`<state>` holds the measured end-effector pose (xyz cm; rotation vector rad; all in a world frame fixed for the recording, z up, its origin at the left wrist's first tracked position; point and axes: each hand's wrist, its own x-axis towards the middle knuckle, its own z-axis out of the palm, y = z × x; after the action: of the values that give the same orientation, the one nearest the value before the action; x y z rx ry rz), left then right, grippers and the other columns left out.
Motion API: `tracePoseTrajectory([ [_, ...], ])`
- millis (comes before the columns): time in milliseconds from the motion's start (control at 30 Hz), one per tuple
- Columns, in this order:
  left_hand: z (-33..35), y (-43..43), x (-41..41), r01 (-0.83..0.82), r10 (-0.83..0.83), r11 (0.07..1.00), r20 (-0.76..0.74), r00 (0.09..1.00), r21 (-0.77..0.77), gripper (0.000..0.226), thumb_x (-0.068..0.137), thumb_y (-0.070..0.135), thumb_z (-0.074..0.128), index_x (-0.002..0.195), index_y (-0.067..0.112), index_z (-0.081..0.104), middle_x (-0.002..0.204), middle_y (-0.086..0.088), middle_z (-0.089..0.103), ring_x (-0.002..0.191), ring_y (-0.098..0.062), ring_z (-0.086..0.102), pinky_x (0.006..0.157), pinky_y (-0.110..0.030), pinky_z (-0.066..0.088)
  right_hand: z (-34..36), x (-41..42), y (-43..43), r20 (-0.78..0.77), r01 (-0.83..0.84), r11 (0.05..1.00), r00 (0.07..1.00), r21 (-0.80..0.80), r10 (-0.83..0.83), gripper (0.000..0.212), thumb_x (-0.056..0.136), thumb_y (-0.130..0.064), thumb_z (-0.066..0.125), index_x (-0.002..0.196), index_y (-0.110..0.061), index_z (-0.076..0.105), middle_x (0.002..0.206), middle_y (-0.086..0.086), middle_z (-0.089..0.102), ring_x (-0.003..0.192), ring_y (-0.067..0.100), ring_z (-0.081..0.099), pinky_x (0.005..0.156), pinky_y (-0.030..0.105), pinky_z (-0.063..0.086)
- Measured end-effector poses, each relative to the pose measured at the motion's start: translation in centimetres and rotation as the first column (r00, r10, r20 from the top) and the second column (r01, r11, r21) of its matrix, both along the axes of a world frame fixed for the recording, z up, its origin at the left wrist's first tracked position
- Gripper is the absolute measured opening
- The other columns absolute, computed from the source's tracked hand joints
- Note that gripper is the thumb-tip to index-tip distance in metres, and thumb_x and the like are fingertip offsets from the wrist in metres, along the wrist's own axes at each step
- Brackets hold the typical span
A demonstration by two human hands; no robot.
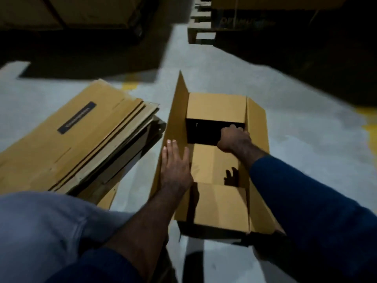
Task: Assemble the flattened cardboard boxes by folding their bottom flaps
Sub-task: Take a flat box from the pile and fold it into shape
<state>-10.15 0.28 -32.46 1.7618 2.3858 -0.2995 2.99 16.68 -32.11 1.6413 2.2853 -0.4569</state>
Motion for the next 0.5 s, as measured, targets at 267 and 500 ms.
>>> tracePoseTrajectory([
  [267,-1.3,-8.5,-0.4,-0.265,0.278,0.959,0.150,0.949,-0.104,0.078,0.091,0.028,0.065,0.155,0.013,0.024,0.166,-0.022,0.007,0.155,-0.038,0.003,0.124,-0.050,0.011,6.6,-3.0,-11.7,-0.180,-0.104,0.982,0.981,-0.160,0.075,0.015,0.095,-0.023,0.062,0.105,-0.020,0.072,0.104,0.001,0.069,0.091,0.019,0.065,0.081,0.040,0.061],
  [500,-2.5,-8.7,-2.6,-0.500,0.541,0.839,0.441,0.716,-0.216,0.040,0.090,0.020,0.065,0.126,0.007,0.052,0.134,-0.013,0.049,0.119,-0.033,0.054,0.090,-0.038,0.049,0.4,-1.3,-19.7,-0.073,-0.124,0.910,0.992,-0.395,0.103,0.031,0.094,-0.024,0.067,0.125,-0.019,0.066,0.121,0.004,0.065,0.103,0.020,0.063,0.089,0.041,0.059],
])
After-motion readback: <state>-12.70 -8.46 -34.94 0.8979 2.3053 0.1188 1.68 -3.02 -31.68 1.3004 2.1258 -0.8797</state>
